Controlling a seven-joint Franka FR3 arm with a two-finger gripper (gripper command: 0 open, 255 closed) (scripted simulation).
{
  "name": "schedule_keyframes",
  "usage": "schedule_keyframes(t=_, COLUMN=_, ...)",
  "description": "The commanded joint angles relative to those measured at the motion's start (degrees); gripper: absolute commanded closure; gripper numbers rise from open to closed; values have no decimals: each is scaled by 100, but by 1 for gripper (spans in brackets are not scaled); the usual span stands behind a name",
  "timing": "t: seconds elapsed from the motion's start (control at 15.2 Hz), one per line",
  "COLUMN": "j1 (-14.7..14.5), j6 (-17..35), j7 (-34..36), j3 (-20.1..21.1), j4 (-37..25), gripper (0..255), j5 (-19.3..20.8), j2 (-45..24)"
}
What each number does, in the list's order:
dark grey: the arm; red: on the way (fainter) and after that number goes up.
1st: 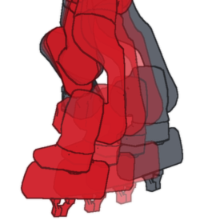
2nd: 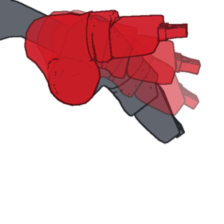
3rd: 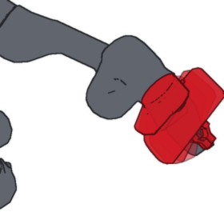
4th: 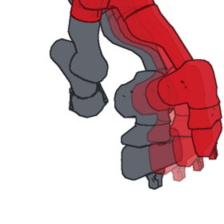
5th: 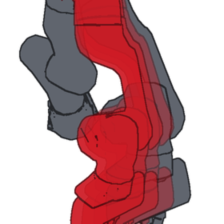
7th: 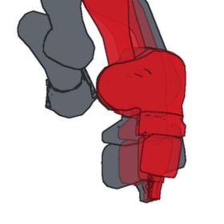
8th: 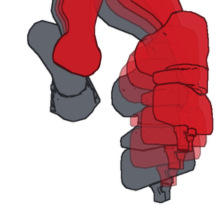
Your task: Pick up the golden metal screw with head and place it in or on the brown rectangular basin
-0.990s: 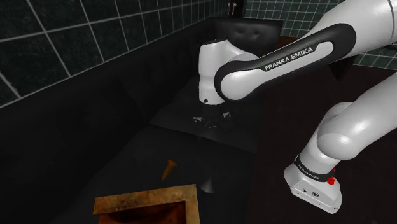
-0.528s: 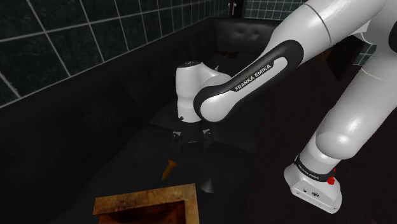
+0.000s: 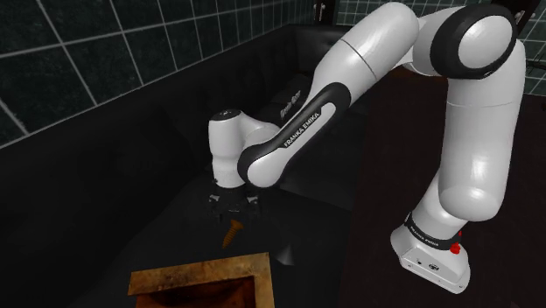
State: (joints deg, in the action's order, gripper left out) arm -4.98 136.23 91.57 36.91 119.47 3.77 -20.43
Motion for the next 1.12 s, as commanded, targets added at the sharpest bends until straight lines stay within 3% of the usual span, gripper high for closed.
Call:
schedule_keyframes(t=0.0, j1=-253, j6=39, j7=387, j3=-170, j4=-343, gripper=0, j5=242, j2=-390)
schedule_keyframes(t=0.53, j1=-494, j6=482, j7=576, j3=-391, j4=-310, gripper=0, j5=526, j2=-827)
schedule_keyframes(t=0.99, j1=-494, j6=481, j7=575, j3=-390, j4=-310, gripper=0, j5=525, j2=-826)
schedule_keyframes(t=1.06, j1=-494, j6=481, j7=575, j3=-390, j4=-310, gripper=255, j5=525, j2=-826)
